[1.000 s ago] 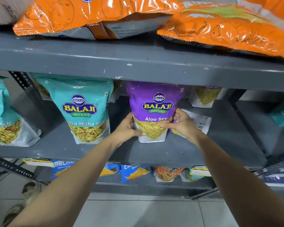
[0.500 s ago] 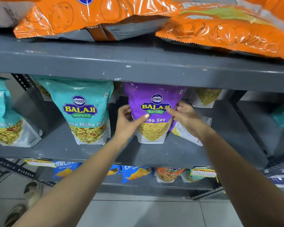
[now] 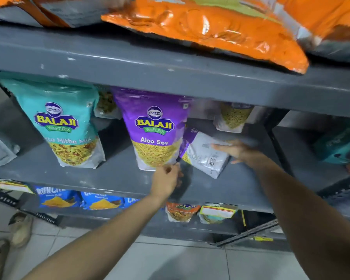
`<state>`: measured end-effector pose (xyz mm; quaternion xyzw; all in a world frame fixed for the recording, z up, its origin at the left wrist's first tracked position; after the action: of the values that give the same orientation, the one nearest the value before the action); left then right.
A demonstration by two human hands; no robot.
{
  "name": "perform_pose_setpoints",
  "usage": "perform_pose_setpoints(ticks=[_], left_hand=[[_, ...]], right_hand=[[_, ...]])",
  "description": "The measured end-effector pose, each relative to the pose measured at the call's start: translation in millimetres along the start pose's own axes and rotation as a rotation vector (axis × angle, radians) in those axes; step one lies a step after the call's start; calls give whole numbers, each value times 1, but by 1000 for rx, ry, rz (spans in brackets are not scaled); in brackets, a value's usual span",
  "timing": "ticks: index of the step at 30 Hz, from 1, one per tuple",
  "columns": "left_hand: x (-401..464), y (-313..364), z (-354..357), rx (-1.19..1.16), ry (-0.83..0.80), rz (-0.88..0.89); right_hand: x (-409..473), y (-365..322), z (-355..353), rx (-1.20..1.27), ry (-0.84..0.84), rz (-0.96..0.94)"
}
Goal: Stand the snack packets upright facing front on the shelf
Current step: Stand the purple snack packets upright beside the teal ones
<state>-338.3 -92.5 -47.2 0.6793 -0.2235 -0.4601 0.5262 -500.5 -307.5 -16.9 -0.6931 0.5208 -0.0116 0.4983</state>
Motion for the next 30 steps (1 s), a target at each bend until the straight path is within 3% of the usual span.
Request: perform_pose_setpoints(ticks=[3,8,12,15,20,24,28,30], left_hand=[[10,9,43,-184,-136,-198],[13,21,82,-374,-102,-247],[9,22,95,-416,-132,-281],[4,14,99,-455,-133,-271],[-1,7,99,-535,-274,-35],[14,27,94,-315,-378,168],[24,58,93,-254,-323,325],[27,76,93,-245,-305,405]], right_hand=[[-1,9,-8,-87,-54,6],[-17,24,-25,-252,-327,68],[-29,33,-19,160,-373,21],[-37,39,-7,297,-339,-5],[-46,71,-10,634,-348,-205],[-53,71,-27,582,-287,-413],[-52,65,-31,497,-96,-433],[-52,62,-36,523,-79,-473]])
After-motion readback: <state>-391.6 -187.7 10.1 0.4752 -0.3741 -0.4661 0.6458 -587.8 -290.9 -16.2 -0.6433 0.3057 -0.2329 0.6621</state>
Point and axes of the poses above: each hand's wrist, its own x-axis towards the middle knuckle, its own z-axis out of the palm, y = z × x, the point moved 2 cm from there along x, towards the middle knuckle, and after that the axes turned 8 degrees about -y, right-handed, at the moved point
